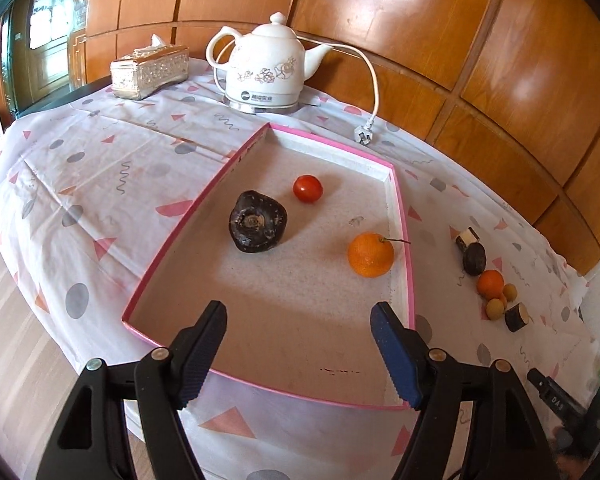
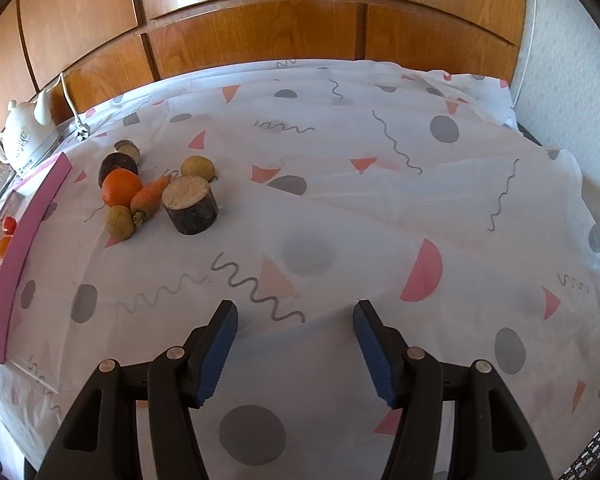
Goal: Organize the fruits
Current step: 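Move the right gripper back toward the remaining fruit cluster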
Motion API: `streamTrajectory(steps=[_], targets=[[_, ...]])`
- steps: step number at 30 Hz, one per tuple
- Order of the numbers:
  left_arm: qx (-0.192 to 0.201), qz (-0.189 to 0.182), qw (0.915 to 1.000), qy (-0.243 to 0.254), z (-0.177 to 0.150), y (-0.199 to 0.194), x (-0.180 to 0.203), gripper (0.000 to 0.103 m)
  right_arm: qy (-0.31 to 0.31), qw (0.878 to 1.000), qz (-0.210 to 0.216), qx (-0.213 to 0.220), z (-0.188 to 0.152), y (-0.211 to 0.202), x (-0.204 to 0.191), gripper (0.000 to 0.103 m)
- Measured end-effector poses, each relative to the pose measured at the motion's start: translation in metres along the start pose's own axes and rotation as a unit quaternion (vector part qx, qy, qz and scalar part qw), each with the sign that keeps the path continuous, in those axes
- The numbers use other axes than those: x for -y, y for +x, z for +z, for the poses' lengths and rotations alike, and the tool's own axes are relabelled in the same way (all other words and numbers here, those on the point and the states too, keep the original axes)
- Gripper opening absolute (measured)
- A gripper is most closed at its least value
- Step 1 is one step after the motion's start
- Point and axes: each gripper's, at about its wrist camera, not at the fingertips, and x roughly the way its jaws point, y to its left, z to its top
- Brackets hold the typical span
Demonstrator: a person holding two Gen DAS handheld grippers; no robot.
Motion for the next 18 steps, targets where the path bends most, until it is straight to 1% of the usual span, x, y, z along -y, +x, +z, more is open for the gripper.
streamTrajectory(steps=[4, 7, 10, 14, 15, 18], targets=[[0.000, -0.002, 1.0000, 0.008, -0.001, 0.000, 0.003, 0.075, -0.008, 1.000, 0.013, 0.009, 0.007, -0.004, -0.007, 0.061], [0.003, -0.003, 0.9999, 0.013, -0.001, -0.002, 0.006, 0.079, -0.013, 1.000, 0.023, 0.012, 0.012, -0.006, -0.011, 0.061], [0.003, -0.001, 0.9999, 0.013, -0.002, -0.002, 0.005, 0.079, -0.020, 0.999, 0.031, 0.018, 0.018, -0.009, -0.017, 0.061], [-0.005, 0.014, 0.9999, -0.001, -0.003, 0.000, -0.003, 0.079, -0.024, 0.999, 0.038, 0.018, 0.024, -0.007, -0.022, 0.061], [-0.006, 0.016, 0.9998, -0.005, -0.004, 0.000, -0.005, 0.079, -0.027, 0.999, 0.038, 0.018, 0.025, -0.006, -0.023, 0.059], [-0.008, 0.022, 0.9996, -0.017, -0.004, 0.001, -0.011, 0.079, -0.037, 0.998, 0.042, 0.022, 0.033, -0.005, -0.032, 0.058]])
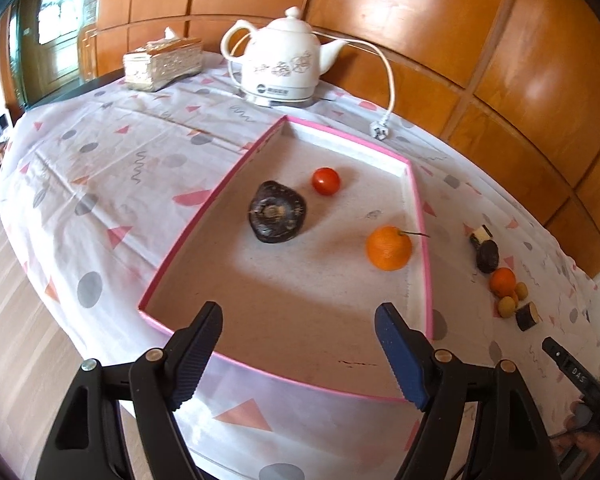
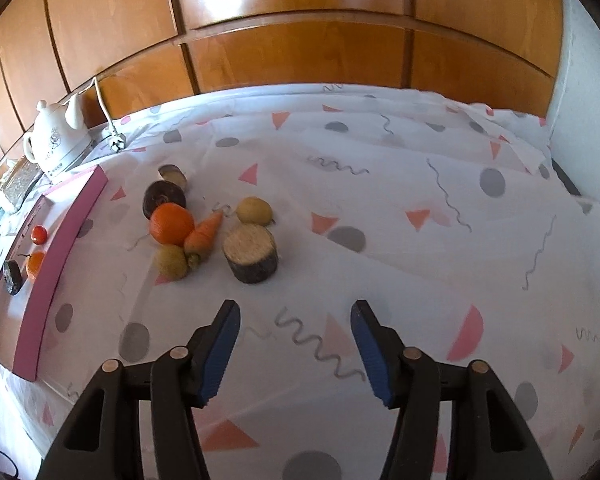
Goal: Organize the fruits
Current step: 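Move the right gripper back toward the remaining fruit cluster, then grasp the cut log slice with the right gripper and lift it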
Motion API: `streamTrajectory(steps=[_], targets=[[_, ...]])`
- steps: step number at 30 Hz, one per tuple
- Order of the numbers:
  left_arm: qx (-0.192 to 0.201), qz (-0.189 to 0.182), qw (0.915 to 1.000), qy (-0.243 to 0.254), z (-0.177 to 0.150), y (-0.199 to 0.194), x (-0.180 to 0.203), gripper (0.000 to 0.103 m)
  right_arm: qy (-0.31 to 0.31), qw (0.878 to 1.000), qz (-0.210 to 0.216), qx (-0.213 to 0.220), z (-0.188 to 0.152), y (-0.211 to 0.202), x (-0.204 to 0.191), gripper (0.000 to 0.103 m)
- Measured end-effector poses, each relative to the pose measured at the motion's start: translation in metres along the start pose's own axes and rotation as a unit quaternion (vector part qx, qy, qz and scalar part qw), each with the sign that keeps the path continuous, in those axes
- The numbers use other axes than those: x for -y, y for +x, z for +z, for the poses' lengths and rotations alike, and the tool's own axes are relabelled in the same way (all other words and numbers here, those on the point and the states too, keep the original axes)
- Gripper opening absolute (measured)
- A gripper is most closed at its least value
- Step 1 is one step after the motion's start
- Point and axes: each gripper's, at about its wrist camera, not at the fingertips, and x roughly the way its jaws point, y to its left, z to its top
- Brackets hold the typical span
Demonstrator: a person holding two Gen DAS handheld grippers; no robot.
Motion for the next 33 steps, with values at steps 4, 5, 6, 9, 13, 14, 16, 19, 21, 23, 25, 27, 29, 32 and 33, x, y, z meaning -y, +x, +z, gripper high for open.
streamTrajectory(steps=[4, 5, 6, 9, 13, 14, 16, 19, 21, 23, 25, 27, 29, 32, 33], targets=[[0.003, 0.000, 1.0000, 0.001, 0.000, -0.001, 0.000, 0.079, -0.017, 1.000, 0.010, 0.010, 0.013, 0.000, -0.014, 0.058], [0.002, -0.002, 1.0000, 0.002, -0.001, -0.001, 0.000, 0.079, -0.022, 1.000, 0.010, 0.013, 0.016, 0.000, -0.017, 0.058], [0.001, -0.003, 1.0000, 0.003, -0.001, -0.001, 0.001, 0.079, -0.028, 0.999, 0.010, 0.015, 0.018, 0.000, -0.020, 0.058], [0.002, -0.006, 1.0000, 0.006, 0.000, 0.000, 0.002, 0.079, -0.024, 1.000, 0.010, 0.012, 0.024, 0.006, -0.022, 0.059], [0.007, -0.004, 0.9999, 0.009, 0.001, -0.001, 0.001, 0.079, -0.028, 0.999, 0.011, 0.011, 0.029, 0.010, -0.026, 0.058], [0.006, -0.005, 0.9999, 0.009, 0.001, 0.000, 0.001, 0.079, -0.031, 0.999, 0.014, 0.011, 0.031, 0.010, -0.028, 0.058], [0.004, -0.004, 0.9999, 0.010, 0.001, 0.002, 0.001, 0.079, -0.040, 0.999, 0.026, 0.013, 0.034, 0.010, -0.034, 0.058], [0.002, -0.007, 0.9999, 0.013, 0.000, 0.004, 0.001, 0.079, -0.053, 0.997, 0.049, 0.008, 0.032, 0.011, -0.041, 0.052], [0.004, -0.007, 0.9999, 0.014, 0.001, 0.004, 0.001, 0.079, -0.061, 0.997, 0.056, 0.003, 0.028, 0.012, -0.045, 0.052], [0.006, -0.007, 0.9999, 0.012, 0.002, 0.004, 0.001, 0.079, -0.065, 0.996, 0.062, -0.003, 0.026, 0.014, -0.048, 0.052], [0.006, -0.007, 0.9999, 0.010, 0.002, 0.005, 0.000, 0.079, -0.075, 0.995, 0.065, -0.002, 0.028, 0.014, -0.052, 0.047], [0.003, -0.007, 0.9999, 0.009, 0.002, 0.007, 0.000, 0.079, -0.086, 0.994, 0.070, 0.001, 0.032, 0.013, -0.057, 0.046], [0.000, -0.007, 0.9999, 0.007, 0.002, 0.008, -0.002, 0.079, -0.104, 0.992, 0.075, 0.000, 0.036, 0.014, -0.065, 0.040], [-0.001, -0.007, 1.0000, 0.004, 0.002, 0.009, -0.003, 0.079, -0.127, 0.990, 0.067, -0.011, 0.041, 0.023, -0.074, 0.034], [-0.002, -0.007, 1.0000, 0.004, 0.002, 0.009, -0.004, 0.079, -0.132, 0.989, 0.064, -0.016, 0.042, 0.027, -0.074, 0.030]])
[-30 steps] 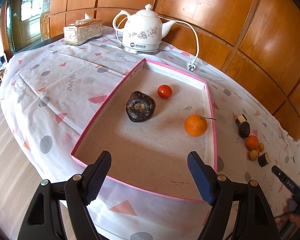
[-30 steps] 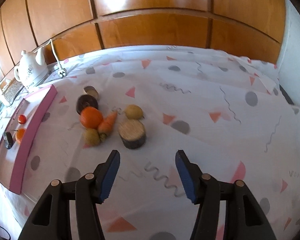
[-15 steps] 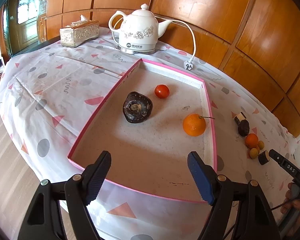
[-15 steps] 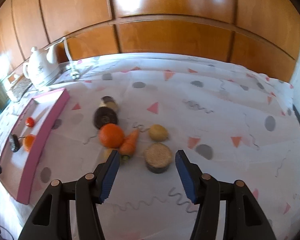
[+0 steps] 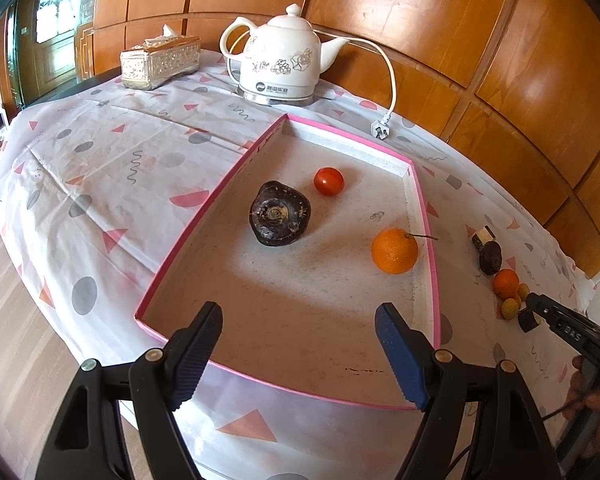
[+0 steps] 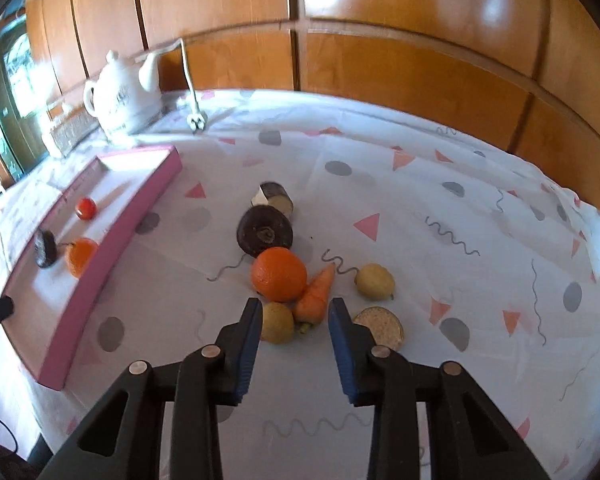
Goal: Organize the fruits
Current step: 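Grasp the cut log slice with the right gripper and lift it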
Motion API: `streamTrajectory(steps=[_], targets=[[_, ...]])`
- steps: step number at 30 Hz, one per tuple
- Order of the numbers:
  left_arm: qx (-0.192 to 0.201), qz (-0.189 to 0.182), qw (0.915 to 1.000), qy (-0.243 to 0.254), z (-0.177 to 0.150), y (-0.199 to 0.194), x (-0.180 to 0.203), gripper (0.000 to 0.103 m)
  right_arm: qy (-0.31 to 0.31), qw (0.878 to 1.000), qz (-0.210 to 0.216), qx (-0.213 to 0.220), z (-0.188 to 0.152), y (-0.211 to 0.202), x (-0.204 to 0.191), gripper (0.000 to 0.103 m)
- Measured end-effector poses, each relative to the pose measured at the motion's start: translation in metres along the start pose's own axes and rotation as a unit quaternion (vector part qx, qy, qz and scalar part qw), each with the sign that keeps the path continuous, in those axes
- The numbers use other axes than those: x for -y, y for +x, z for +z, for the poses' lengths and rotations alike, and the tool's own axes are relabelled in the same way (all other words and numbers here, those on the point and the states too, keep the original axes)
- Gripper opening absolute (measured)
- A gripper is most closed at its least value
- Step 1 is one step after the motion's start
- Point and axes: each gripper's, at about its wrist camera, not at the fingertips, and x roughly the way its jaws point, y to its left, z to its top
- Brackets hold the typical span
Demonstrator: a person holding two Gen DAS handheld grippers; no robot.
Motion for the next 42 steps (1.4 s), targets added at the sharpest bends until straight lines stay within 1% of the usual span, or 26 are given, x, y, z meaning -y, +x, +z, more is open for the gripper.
streamTrajectory(steps=[1, 2, 4, 6, 7, 8, 10, 11, 12, 16, 17, 21, 24, 27, 30, 31, 32, 33, 34, 36, 38, 39, 42], targets=[[-0.001, 0.000, 1.0000, 0.000, 0.000, 0.000, 0.000, 0.079, -0.007, 1.000, -0.006, -0.007, 0.001, 0.004, 0.000, 0.027], [-0.001, 0.001, 1.0000, 0.001, 0.000, 0.001, 0.000, 0.079, -0.014, 1.000, -0.009, -0.016, 0.004, 0.010, 0.001, 0.027], [-0.003, 0.000, 1.0000, 0.000, 0.000, 0.002, -0.001, 0.079, -0.025, 0.999, 0.003, -0.042, 0.007, 0.021, 0.002, 0.026], [-0.002, 0.001, 1.0000, 0.000, 0.000, 0.002, -0.001, 0.079, -0.038, 0.998, 0.005, -0.048, 0.013, 0.026, 0.003, 0.026], [-0.002, 0.002, 1.0000, 0.000, 0.000, 0.002, -0.001, 0.079, -0.039, 0.997, 0.015, -0.059, 0.017, 0.029, 0.004, 0.026], [-0.004, 0.001, 1.0000, 0.000, 0.000, 0.003, -0.001, 0.079, -0.036, 0.997, 0.025, -0.064, 0.020, 0.031, 0.005, 0.026], [-0.003, 0.001, 1.0000, 0.001, 0.001, 0.002, -0.001, 0.079, -0.028, 0.997, 0.031, -0.071, 0.024, 0.031, 0.008, 0.027], [-0.001, 0.002, 1.0000, 0.001, 0.001, 0.002, -0.001, 0.079, -0.022, 0.996, 0.044, -0.074, 0.025, 0.030, 0.011, 0.027], [-0.002, 0.003, 1.0000, 0.000, 0.001, 0.002, -0.002, 0.079, -0.016, 0.996, 0.049, -0.075, 0.026, 0.029, 0.012, 0.027], [-0.006, 0.003, 1.0000, 0.001, 0.001, 0.003, -0.001, 0.079, 0.021, 0.995, 0.052, -0.080, 0.026, 0.031, 0.028, 0.026], [-0.006, 0.003, 1.0000, 0.003, 0.001, 0.004, -0.001, 0.079, 0.020, 0.994, 0.048, -0.092, 0.024, 0.035, 0.029, 0.026], [-0.003, 0.003, 1.0000, 0.004, 0.001, 0.002, 0.001, 0.079, -0.009, 0.995, 0.040, -0.095, 0.024, 0.036, 0.021, 0.026], [-0.005, 0.003, 1.0000, 0.006, 0.000, 0.002, 0.001, 0.079, -0.008, 0.994, 0.055, -0.098, 0.026, 0.039, 0.021, 0.026], [-0.007, 0.001, 1.0000, 0.005, 0.000, 0.003, 0.001, 0.079, -0.001, 0.993, 0.059, -0.107, 0.030, 0.044, 0.027, 0.026], [-0.004, -0.001, 1.0000, 0.003, 0.000, 0.000, 0.000, 0.079, 0.000, 0.986, 0.089, -0.139, 0.039, 0.051, 0.037, 0.028], [-0.001, -0.002, 1.0000, 0.001, 0.001, -0.001, -0.001, 0.079, 0.009, 0.985, 0.089, -0.148, 0.043, 0.051, 0.044, 0.028], [0.001, -0.001, 1.0000, -0.001, 0.001, -0.002, -0.002, 0.079, 0.016, 0.986, 0.077, -0.144, 0.048, 0.047, 0.052, 0.028], [0.001, -0.001, 1.0000, -0.003, 0.001, -0.002, -0.003, 0.079, 0.017, 0.988, 0.075, -0.136, 0.050, 0.040, 0.058, 0.028], [0.000, -0.003, 1.0000, -0.007, 0.001, -0.001, -0.004, 0.079, 0.019, 0.988, 0.075, -0.133, 0.049, 0.035, 0.063, 0.028], [-0.003, -0.006, 0.9999, -0.011, 0.001, 0.001, -0.004, 0.079, 0.016, 0.989, 0.062, -0.133, 0.042, 0.028, 0.066, 0.028], [-0.005, -0.009, 0.9999, -0.012, 0.000, 0.001, -0.003, 0.079, 0.008, 0.989, 0.047, -0.138, 0.032, 0.027, 0.065, 0.034], [-0.004, -0.010, 0.9999, -0.011, 0.000, 0.000, -0.003, 0.079, 0.008, 0.989, 0.048, -0.142, 0.028, 0.027, 0.065, 0.040], [0.001, -0.010, 0.9999, -0.006, 0.001, -0.005, -0.001, 0.079, 0.016, 0.988, 0.048, -0.148, 0.018, 0.032, 0.065, 0.041]])
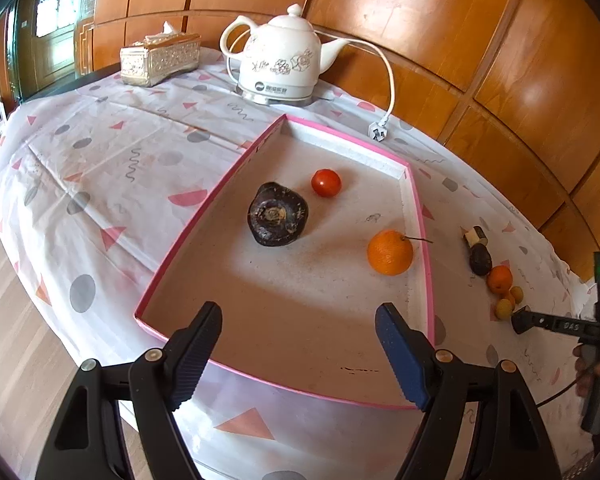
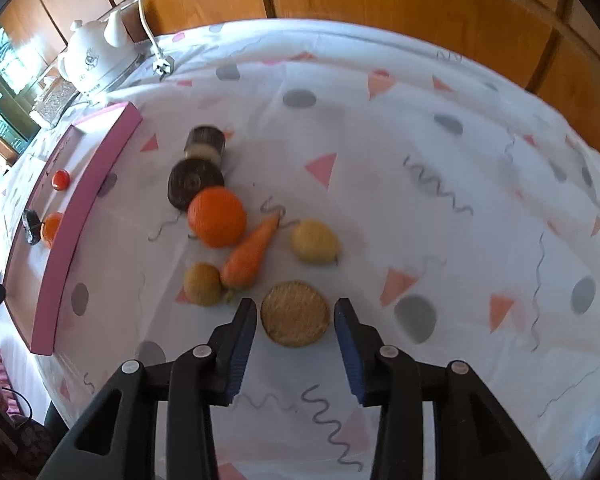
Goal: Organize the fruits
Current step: 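Grasp the cut log slice with the right gripper and lift it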
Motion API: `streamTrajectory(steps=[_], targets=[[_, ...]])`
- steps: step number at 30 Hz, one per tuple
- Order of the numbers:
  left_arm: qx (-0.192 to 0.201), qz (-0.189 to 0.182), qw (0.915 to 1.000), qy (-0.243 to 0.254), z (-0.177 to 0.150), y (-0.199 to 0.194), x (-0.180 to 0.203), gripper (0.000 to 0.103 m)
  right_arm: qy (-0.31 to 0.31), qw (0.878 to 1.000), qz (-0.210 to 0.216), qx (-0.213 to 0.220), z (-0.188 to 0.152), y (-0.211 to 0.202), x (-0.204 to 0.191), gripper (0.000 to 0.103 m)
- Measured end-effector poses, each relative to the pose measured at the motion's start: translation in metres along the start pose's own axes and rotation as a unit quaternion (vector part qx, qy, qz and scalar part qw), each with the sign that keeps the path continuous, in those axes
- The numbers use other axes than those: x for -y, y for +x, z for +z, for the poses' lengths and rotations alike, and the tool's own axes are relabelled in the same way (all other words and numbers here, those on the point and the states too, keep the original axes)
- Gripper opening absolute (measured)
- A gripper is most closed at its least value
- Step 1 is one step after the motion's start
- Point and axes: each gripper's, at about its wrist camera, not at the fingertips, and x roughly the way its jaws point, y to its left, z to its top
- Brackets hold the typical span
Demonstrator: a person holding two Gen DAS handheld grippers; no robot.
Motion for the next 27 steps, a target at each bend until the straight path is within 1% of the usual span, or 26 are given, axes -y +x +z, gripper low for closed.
streamTrajectory(steps=[3, 4, 5, 8, 10, 15, 16, 18, 19, 21, 23, 27], targets=[[0.005, 0.001, 1.0000, 0.002, -0.001, -0.006, -0.001, 0.080, 0.010, 1.000, -0.012, -0.001, -0.002, 0.010, -0.003, 0.040], [0.005, 0.003, 1.0000, 0.004, -0.001, -0.007, -0.001, 0.080, 0.011, 1.000, -0.018, -0.003, -0.002, 0.013, -0.004, 0.036], [0.005, 0.006, 1.0000, 0.005, -0.002, -0.009, -0.001, 0.080, 0.007, 1.000, -0.030, -0.002, -0.003, 0.015, -0.007, 0.036], [0.011, 0.016, 0.9998, 0.001, -0.002, -0.015, -0.006, 0.080, 0.001, 0.999, -0.045, 0.011, -0.008, 0.013, -0.012, 0.036], [0.016, 0.023, 0.9996, -0.008, -0.003, -0.019, -0.011, 0.081, 0.002, 0.998, -0.065, 0.024, -0.013, 0.006, -0.015, 0.036], [0.012, 0.037, 0.9987, -0.032, -0.004, -0.020, -0.024, 0.081, -0.017, 0.994, -0.074, 0.077, -0.027, -0.023, -0.038, 0.036], [0.012, 0.040, 0.9985, -0.036, -0.004, -0.020, -0.027, 0.081, -0.025, 0.994, -0.062, 0.090, -0.028, -0.030, -0.046, 0.036], [0.012, 0.042, 0.9983, -0.038, -0.004, -0.021, -0.028, 0.081, -0.042, 0.994, -0.026, 0.099, -0.026, -0.038, -0.061, 0.036], [0.015, 0.042, 0.9983, -0.037, -0.003, -0.023, -0.028, 0.081, -0.051, 0.993, -0.017, 0.102, -0.025, -0.039, -0.069, 0.036], [0.025, 0.045, 0.9981, -0.032, -0.002, -0.028, -0.028, 0.082, -0.083, 0.990, 0.009, 0.111, -0.022, -0.042, -0.100, 0.036], [0.031, 0.046, 0.9979, -0.032, -0.001, -0.031, -0.029, 0.083, -0.109, 0.986, 0.054, 0.116, -0.017, -0.044, -0.132, 0.036], [0.036, 0.047, 0.9978, -0.030, 0.000, -0.034, -0.031, 0.083, -0.148, 0.977, 0.109, 0.107, -0.005, -0.036, -0.194, 0.036]])
